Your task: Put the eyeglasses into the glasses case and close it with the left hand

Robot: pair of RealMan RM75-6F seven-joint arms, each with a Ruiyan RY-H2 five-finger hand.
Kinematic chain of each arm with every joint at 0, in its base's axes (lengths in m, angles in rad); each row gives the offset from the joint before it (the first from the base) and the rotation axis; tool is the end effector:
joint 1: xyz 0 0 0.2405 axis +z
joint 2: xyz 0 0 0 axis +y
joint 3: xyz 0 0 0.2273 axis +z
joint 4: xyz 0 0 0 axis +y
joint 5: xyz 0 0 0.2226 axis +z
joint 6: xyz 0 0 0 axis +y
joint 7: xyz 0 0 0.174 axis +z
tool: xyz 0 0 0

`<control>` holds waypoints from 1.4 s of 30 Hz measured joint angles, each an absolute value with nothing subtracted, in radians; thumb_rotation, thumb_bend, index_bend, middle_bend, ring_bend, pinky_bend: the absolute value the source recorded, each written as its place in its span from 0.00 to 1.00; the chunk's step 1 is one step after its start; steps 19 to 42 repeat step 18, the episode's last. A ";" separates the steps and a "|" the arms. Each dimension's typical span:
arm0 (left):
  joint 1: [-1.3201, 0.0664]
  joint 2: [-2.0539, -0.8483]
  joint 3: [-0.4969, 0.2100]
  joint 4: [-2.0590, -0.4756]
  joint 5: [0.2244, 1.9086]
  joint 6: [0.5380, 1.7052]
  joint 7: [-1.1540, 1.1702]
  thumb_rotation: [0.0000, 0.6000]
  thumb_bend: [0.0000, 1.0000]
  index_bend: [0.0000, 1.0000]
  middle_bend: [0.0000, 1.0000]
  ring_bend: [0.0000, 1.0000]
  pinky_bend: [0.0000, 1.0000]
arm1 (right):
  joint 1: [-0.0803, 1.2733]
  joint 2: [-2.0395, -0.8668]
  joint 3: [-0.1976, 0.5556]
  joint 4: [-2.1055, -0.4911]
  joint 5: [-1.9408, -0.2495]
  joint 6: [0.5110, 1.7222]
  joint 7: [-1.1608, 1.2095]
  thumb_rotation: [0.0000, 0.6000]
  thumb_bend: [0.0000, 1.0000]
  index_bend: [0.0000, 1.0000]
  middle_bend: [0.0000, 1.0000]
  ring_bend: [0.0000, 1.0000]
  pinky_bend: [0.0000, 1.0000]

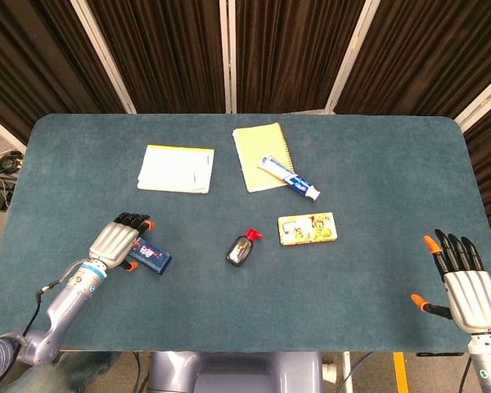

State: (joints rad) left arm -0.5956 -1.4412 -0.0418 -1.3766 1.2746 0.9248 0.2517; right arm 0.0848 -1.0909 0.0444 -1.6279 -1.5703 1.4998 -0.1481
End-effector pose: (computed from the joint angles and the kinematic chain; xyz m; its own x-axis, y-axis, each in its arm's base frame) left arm -0.2222 0.3268 -0.0218 0.5956 0.3195 0.7370 0.7966 -0.3525 -0.4911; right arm -0.2778 -0.2081 0.1383 0.5406 0.0198 0.8411 -0.8379 -0.0772 0.5404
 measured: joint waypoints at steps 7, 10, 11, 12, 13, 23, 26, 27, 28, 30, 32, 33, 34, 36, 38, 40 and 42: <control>-0.506 -1.347 -0.049 -1.486 1.304 1.136 0.254 1.00 0.00 0.00 0.00 0.00 0.00 | 0.080 -1.087 0.044 -1.632 -1.585 1.518 -0.140 1.00 0.00 0.00 0.00 0.00 0.00; -0.442 -1.294 -0.049 -1.552 1.312 1.258 0.265 1.00 0.00 0.00 0.00 0.00 0.00 | 0.079 -1.087 0.044 -1.630 -1.593 1.528 -0.137 1.00 0.00 0.00 0.00 0.00 0.00; -0.420 -1.277 -0.049 -1.573 1.314 1.293 0.269 1.00 0.00 0.00 0.00 0.00 0.00 | 0.078 -1.087 0.044 -1.629 -1.596 1.531 -0.136 1.00 0.00 0.00 0.00 0.00 0.00; -0.397 -1.259 -0.048 -1.595 1.315 1.329 0.272 1.00 0.00 0.00 0.00 0.00 0.00 | 0.077 -1.088 0.044 -1.628 -1.599 1.535 -0.135 1.00 0.00 0.00 0.00 0.00 0.00; -0.364 -1.234 -0.046 -1.623 1.317 1.374 0.277 1.00 0.00 0.00 0.00 0.00 0.00 | 0.076 -1.088 0.044 -1.626 -1.603 1.539 -0.134 1.00 0.00 0.00 0.00 0.00 0.00; -0.246 -1.137 -0.026 -1.729 1.321 1.489 0.274 1.00 0.00 0.00 0.00 0.00 0.00 | 0.072 -1.090 0.040 -1.619 -1.622 1.554 -0.135 1.00 0.00 0.00 0.00 0.00 0.00; -0.246 -1.137 -0.026 -1.729 1.321 1.489 0.274 1.00 0.00 0.00 0.00 0.00 0.00 | 0.072 -1.090 0.040 -1.619 -1.622 1.554 -0.135 1.00 0.00 0.00 0.00 0.00 0.00; -0.246 -1.137 -0.026 -1.729 1.321 1.489 0.274 1.00 0.00 0.00 0.00 0.00 0.00 | 0.072 -1.090 0.040 -1.619 -1.622 1.554 -0.135 1.00 0.00 0.00 0.00 0.00 0.00; -0.246 -1.137 -0.026 -1.729 1.321 1.489 0.274 1.00 0.00 0.00 0.00 0.00 0.00 | 0.072 -1.090 0.040 -1.619 -1.622 1.554 -0.135 1.00 0.00 0.00 0.00 0.00 0.00; -0.246 -1.137 -0.026 -1.729 1.321 1.489 0.274 1.00 0.00 0.00 0.00 0.00 0.00 | 0.072 -1.090 0.040 -1.619 -1.622 1.554 -0.135 1.00 0.00 0.00 0.00 0.00 0.00; -0.246 -1.137 -0.026 -1.729 1.321 1.489 0.274 1.00 0.00 0.00 0.00 0.00 0.00 | 0.072 -1.090 0.040 -1.619 -1.622 1.554 -0.135 1.00 0.00 0.00 0.00 0.00 0.00; -0.246 -1.137 -0.026 -1.729 1.321 1.489 0.274 1.00 0.00 0.00 0.00 0.00 0.00 | 0.072 -1.090 0.040 -1.619 -1.622 1.554 -0.135 1.00 0.00 0.00 0.00 0.00 0.00; -0.246 -1.137 -0.026 -1.729 1.321 1.489 0.274 1.00 0.00 0.00 0.00 0.00 0.00 | 0.072 -1.090 0.040 -1.619 -1.622 1.554 -0.135 1.00 0.00 0.00 0.00 0.00 0.00; -0.246 -1.137 -0.026 -1.729 1.321 1.489 0.274 1.00 0.00 0.00 0.00 0.00 0.00 | 0.072 -1.090 0.040 -1.619 -1.622 1.554 -0.135 1.00 0.00 0.00 0.00 0.00 0.00; -0.246 -1.137 -0.026 -1.729 1.321 1.489 0.274 1.00 0.00 0.00 0.00 0.00 0.00 | 0.072 -1.090 0.040 -1.619 -1.622 1.554 -0.135 1.00 0.00 0.00 0.00 0.00 0.00; -0.246 -1.137 -0.026 -1.729 1.321 1.489 0.274 1.00 0.00 0.00 0.00 0.00 0.00 | 0.072 -1.090 0.040 -1.619 -1.622 1.554 -0.135 1.00 0.00 0.00 0.00 0.00 0.00; -0.246 -1.137 -0.026 -1.729 1.321 1.489 0.274 1.00 0.00 0.00 0.00 0.00 0.00 | 0.072 -1.090 0.040 -1.619 -1.622 1.554 -0.135 1.00 0.00 0.00 0.00 0.00 0.00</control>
